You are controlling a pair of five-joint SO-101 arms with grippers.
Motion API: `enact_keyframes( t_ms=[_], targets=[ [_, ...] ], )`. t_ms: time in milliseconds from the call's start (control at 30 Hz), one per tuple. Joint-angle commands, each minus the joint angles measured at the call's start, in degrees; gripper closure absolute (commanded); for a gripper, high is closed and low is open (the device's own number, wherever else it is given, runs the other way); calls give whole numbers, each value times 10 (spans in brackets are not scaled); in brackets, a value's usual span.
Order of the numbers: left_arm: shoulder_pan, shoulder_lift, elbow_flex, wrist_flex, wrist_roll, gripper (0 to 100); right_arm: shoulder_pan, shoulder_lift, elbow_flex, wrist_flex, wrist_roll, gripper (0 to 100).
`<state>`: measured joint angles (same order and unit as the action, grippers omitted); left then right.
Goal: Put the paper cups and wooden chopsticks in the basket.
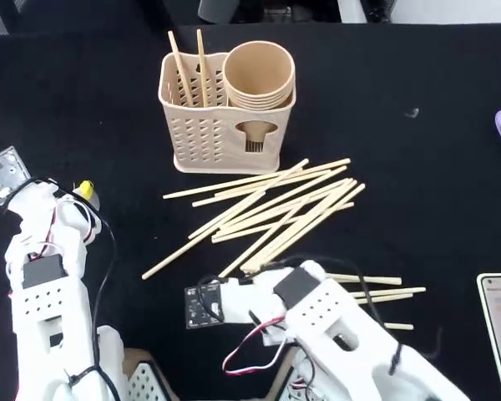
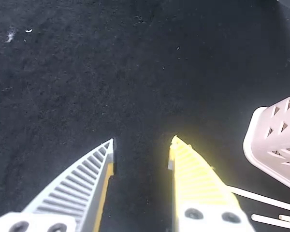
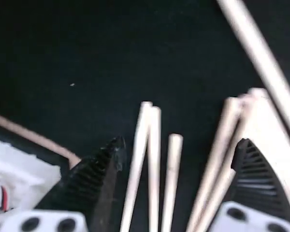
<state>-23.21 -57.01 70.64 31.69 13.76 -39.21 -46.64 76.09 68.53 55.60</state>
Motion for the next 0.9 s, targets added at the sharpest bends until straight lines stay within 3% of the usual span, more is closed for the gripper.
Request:
enact_keyframes(
  t_ms=[0,200,467,867],
  targets=[
    [4,-11,-6,-14,-4,812,11,68,7,-62,-8,645],
    [4,-11,-6,-14,-4,812,71,201,-51,-87,-10,659],
    [4,-11,-6,-13,-4,812,106,212,-90,-88,-11,992],
    [4,-11,-7,-13,-4,812,100,166,-179,-110,-18,987]
  ],
)
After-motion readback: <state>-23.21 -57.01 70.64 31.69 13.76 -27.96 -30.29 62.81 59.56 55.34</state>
